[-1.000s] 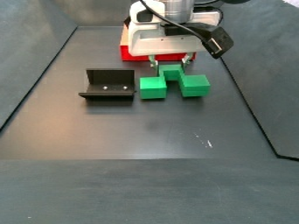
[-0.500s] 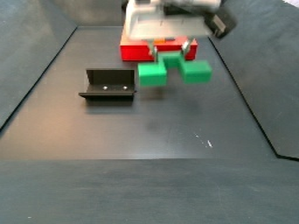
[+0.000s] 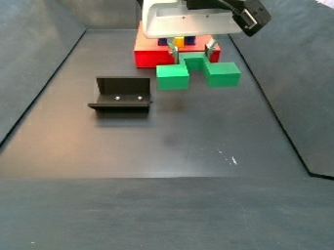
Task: Pick up the green object. Move up. Place the green object on the fixture. Regrasp the green object. Move to above the board. Insert the green object.
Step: Place the green object on the fixture.
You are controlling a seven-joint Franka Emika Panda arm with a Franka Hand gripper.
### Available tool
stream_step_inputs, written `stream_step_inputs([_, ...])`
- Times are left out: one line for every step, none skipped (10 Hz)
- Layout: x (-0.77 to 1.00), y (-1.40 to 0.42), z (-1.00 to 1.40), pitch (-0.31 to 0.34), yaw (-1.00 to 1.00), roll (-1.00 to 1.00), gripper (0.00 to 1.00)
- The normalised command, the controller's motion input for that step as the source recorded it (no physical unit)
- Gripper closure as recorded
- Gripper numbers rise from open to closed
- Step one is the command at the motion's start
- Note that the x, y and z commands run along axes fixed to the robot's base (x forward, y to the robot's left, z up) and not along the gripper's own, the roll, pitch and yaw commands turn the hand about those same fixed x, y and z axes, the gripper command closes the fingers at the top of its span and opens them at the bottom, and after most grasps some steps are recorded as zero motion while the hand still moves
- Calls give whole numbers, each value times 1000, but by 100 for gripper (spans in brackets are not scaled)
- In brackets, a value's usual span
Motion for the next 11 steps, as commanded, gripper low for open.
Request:
stream_step_inputs([0, 69, 0, -163, -69, -163, 100])
stream_step_inputs([0, 71, 0, -143, 0, -146, 100])
stream_step_inputs([0, 103, 0, -363, -49, -283, 100])
stream_step_inputs([23, 91, 117, -603, -186, -389, 100])
stream_step_inputs([100, 31, 249, -640, -229, -329, 100])
stream_step_inputs([0, 0, 406, -746, -283, -326, 100])
stream_step_inputs([-11, 0, 537, -777, -337, -260, 100])
stream_step_inputs([-63, -37, 791, -569, -417, -66, 100])
stream_step_inputs([0, -26, 897, -317, -380, 0, 100])
stream_step_inputs([351, 0, 800, 0, -220, -29, 100])
stream_step_inputs([537, 337, 511, 157, -137, -297, 100])
